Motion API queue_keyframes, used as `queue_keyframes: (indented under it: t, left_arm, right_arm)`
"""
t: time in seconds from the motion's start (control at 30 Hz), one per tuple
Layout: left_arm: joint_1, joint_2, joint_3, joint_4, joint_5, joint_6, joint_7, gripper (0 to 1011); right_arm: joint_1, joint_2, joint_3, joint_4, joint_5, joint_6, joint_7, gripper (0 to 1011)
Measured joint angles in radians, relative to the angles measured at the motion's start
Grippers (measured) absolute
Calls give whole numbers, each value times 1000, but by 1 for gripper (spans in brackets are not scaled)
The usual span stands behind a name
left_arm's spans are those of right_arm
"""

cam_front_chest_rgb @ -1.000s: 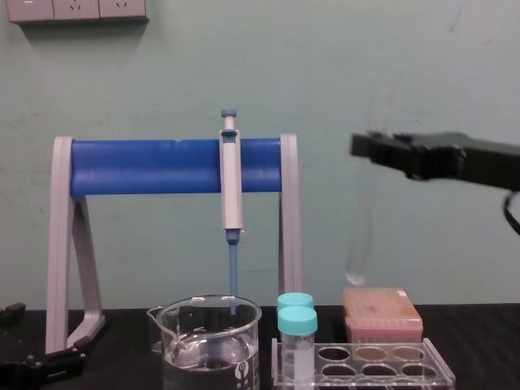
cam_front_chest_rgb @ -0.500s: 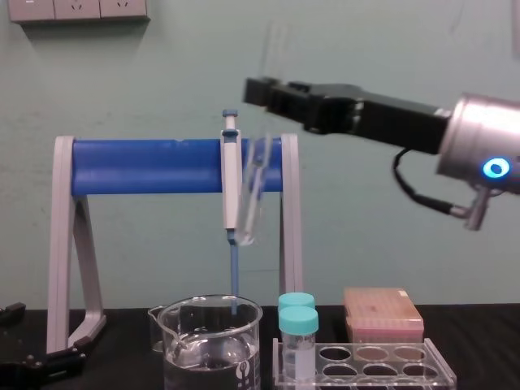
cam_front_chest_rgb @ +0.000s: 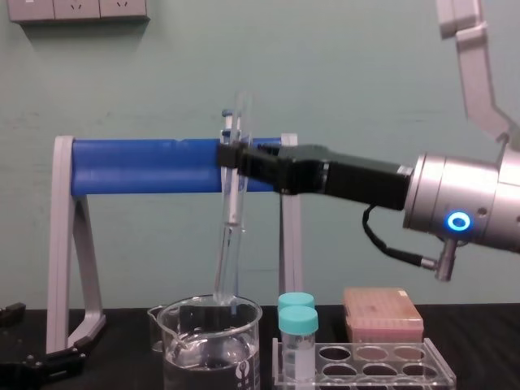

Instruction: Hold the test tube with one hand and immerse one end into the beaker, then return it to the test tube rack.

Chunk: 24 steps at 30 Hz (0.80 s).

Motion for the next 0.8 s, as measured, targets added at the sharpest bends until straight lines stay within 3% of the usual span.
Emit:
queue_keyframes:
  t: [0.8]
  left_arm:
    - [0,0,0,0,0,0,0,1000]
  right_arm:
    - [42,-52,-52,157,-55,22,16,226]
